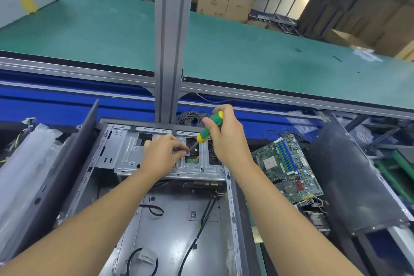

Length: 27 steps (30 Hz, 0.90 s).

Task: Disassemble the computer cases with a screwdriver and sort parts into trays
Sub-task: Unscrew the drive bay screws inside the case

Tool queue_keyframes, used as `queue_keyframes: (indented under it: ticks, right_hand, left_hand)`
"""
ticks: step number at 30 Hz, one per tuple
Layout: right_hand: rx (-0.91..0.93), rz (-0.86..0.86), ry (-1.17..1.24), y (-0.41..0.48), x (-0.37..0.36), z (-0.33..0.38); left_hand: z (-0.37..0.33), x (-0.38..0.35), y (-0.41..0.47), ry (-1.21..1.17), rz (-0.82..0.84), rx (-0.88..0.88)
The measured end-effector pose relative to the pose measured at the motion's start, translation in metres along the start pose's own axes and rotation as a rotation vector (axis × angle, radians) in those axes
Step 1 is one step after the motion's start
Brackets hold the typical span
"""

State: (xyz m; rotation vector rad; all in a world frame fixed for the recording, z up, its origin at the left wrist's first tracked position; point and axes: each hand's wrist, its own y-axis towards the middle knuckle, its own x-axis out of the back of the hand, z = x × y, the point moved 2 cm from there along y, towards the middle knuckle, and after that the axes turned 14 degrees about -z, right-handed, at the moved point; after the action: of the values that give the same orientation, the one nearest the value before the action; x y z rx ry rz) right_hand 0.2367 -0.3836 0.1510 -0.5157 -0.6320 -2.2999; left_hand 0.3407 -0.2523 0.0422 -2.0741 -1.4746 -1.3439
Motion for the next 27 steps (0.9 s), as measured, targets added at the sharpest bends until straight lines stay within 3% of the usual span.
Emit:
queue_keyframes:
  ticks: [8, 13, 17, 20, 27]
  right_hand:
    - [0.010, -0.004, -0.052, 0.006, 0.000, 0.002]
    - [0.158, 0.102, -0.243, 0.012, -0.010, 0.019]
    - [0.332, 0.093, -0.631, 0.020, -0.022, 0.038]
    - [0.354, 0.056, -0.777, 0.027, -0.025, 0.046]
    - [0.376, 0.398, -0.557, 0.038, -0.010, 0.050]
  left_hand:
    - [0.000, -0.002, 0.001, -0.001, -0.021, -0.007]
    - [0.002, -0.001, 0.002, -0.050, 0.005, -0.008]
    - [0.008, 0.005, 0.002, -0.472, -0.055, 0.172]
    - [0.006, 0.013, 0.002, -0.642, 0.031, 0.210]
    - [-0.005, 0.028, 0.012, -0.851, 0.257, 0.102]
